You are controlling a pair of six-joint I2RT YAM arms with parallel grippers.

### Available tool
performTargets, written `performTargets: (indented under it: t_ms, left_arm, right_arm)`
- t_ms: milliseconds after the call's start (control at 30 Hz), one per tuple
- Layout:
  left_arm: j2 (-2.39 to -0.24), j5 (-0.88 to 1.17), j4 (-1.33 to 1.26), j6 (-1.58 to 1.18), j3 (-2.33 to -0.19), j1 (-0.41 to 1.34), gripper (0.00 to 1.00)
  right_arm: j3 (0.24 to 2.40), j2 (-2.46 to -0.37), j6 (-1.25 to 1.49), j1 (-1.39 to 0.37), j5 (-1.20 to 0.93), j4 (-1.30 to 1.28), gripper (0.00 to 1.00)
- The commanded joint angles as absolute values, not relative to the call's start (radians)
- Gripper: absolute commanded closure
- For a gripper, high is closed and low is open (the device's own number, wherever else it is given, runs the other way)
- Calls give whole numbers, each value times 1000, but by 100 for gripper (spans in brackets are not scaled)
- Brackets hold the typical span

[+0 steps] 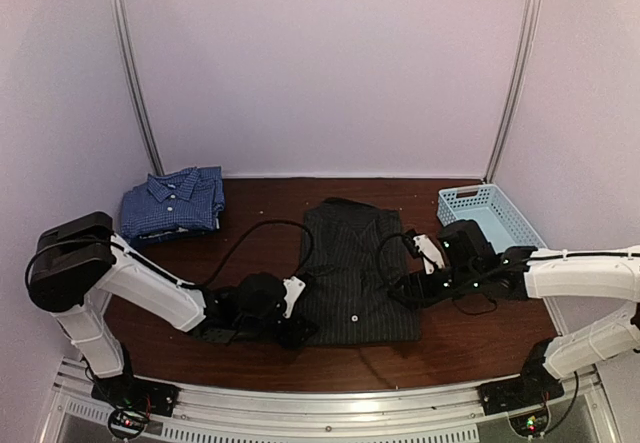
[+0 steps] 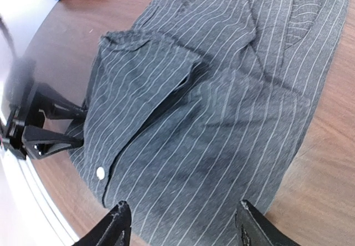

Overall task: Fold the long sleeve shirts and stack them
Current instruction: Adjust the 2/3-rectangle-folded shirt at the center of the board, then move the right arm to the center of the board with the 2/3-rectangle-folded shirt.

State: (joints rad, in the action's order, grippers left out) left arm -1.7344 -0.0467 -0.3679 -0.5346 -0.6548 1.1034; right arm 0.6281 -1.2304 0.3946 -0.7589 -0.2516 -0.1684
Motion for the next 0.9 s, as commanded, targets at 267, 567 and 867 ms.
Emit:
performTargets:
  t_ms: [267, 567, 867]
  left_arm:
    - [-1396, -237, -141, -629, -572, 1126, 41]
    - [-1162, -346, -38, -653, -553, 1112, 2]
    - [-1092, -304, 61, -584, -583, 1083, 2]
  right_arm:
    - [604, -1132, 442, -1053, -11, -328, 30]
    - [597, -1281, 435, -1089, 44, -246, 29]
    - [631, -1454, 397, -1148, -58, -125, 29]
